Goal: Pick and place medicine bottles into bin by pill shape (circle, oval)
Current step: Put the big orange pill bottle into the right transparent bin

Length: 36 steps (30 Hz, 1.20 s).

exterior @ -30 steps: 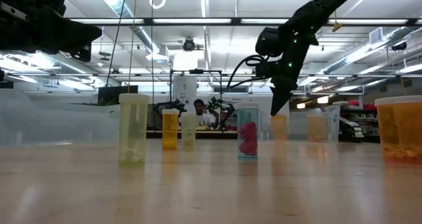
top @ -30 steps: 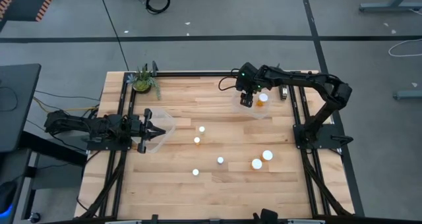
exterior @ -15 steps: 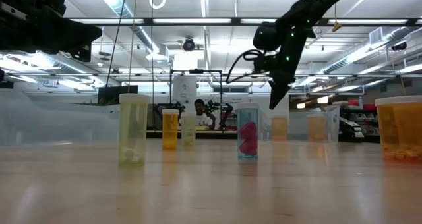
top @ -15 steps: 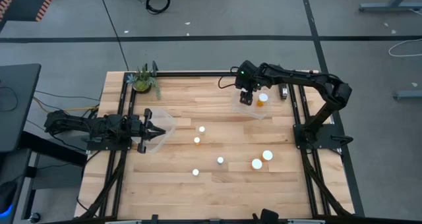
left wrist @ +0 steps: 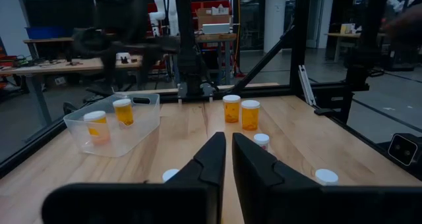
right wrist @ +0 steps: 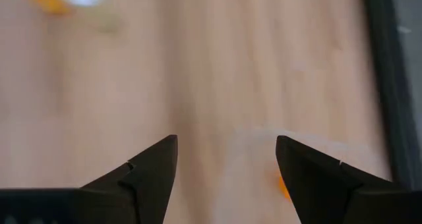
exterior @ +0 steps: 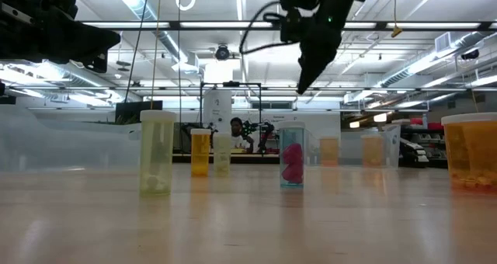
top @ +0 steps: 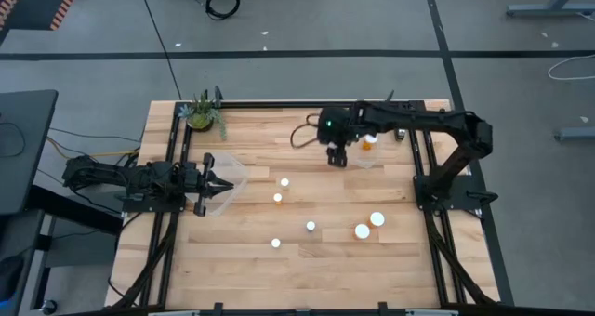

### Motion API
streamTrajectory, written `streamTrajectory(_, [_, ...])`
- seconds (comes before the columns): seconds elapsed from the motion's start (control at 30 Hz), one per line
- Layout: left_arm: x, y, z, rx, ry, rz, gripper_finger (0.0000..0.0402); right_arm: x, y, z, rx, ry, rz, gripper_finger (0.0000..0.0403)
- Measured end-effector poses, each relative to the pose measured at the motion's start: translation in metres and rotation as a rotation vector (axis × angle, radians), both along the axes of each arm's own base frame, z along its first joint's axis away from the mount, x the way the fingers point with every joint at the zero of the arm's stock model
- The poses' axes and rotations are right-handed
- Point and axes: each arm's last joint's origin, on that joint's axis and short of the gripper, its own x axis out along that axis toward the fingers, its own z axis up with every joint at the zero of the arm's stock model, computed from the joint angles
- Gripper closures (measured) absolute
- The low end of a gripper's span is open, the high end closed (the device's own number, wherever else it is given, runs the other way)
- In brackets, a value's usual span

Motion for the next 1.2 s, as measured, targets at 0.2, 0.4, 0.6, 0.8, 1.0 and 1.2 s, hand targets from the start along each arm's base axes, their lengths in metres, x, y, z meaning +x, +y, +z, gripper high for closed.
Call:
streamTrajectory(0.2, [0.000,0.000,0.000,0.000,0.000,0.000,0.0372,0.006,0.062,-0.007,0.128,0.013,0.150,0.0138])
streamTrajectory(0.4, [0.000,0.000,0.000,0.000,0.000,-0.001,0.0370,-0.001,0.114,-0.026,0.172,0.075,0.215,0.0138])
streamTrajectory(0.6, [0.000,0.000,0.000,0.000,0.000,0.000,0.0366,-0.016,0.156,-0.046,0.181,0.128,0.229,0.0135])
streamTrajectory(0.8, [0.000,0.000,0.000,0.000,0.000,0.000,0.0375,-0.028,0.183,-0.055,0.196,0.149,0.185,0.0105])
streamTrajectory(1.0, [0.000,0.000,0.000,0.000,0.000,0.000,0.0371,-0.034,0.200,-0.055,0.199,0.140,0.146,0.0080])
streamTrajectory(1.2, [0.000,0.000,0.000,0.000,0.000,0.000,0.0366,-0.037,0.211,-0.059,0.162,0.141,0.154,0.0077])
